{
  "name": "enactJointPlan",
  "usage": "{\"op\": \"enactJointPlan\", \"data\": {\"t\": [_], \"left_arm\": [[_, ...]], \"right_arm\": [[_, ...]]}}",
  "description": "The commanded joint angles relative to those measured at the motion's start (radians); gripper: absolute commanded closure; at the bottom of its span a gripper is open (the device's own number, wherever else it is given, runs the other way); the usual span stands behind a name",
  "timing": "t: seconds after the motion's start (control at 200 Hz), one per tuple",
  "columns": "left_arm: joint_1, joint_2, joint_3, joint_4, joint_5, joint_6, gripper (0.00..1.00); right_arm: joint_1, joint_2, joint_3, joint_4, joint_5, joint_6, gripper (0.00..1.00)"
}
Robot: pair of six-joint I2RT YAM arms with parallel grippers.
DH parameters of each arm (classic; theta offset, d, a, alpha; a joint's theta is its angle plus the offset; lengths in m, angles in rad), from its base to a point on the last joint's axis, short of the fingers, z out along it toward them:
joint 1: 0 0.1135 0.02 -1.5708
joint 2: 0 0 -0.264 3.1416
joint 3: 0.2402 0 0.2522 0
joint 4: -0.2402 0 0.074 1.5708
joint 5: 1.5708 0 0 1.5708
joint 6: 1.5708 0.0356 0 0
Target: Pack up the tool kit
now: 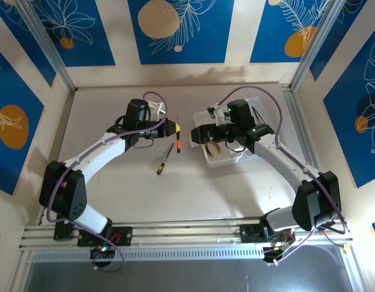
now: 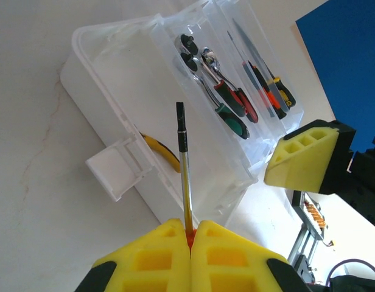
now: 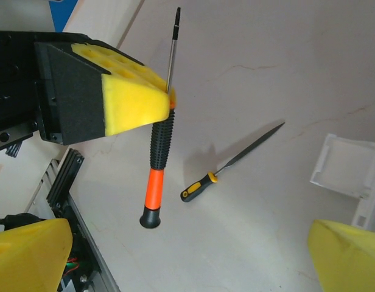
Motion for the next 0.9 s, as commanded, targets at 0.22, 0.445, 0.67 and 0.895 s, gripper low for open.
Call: {"op": "enactJointPlan", "data": {"t": [0.22,0.445,0.67,0.895], "left_arm": [[-0.013,0.017,0.032,0.06,0.036,-0.022,1.0],[-0.016,0.017,0.04,0.071,0.045,-0.027,1.0],[-0.019,0.018,0.03,0.084,0.044,-0.033,1.0],[-0.024,0.013,0.029,0.094,0.053,-0.037,1.0]], "right_arm": [[0.047,0.064,0.006,0.048,-0.041,0.03,0.16],[0.095,0.123,0.033,0.081,-0.029,0.047,0.23],[0.141,0.187,0.087,0.093,-0.041,0.054,0.33],[0.166,0.235,0.125,0.089,-0.024,0.065,0.66]]}}
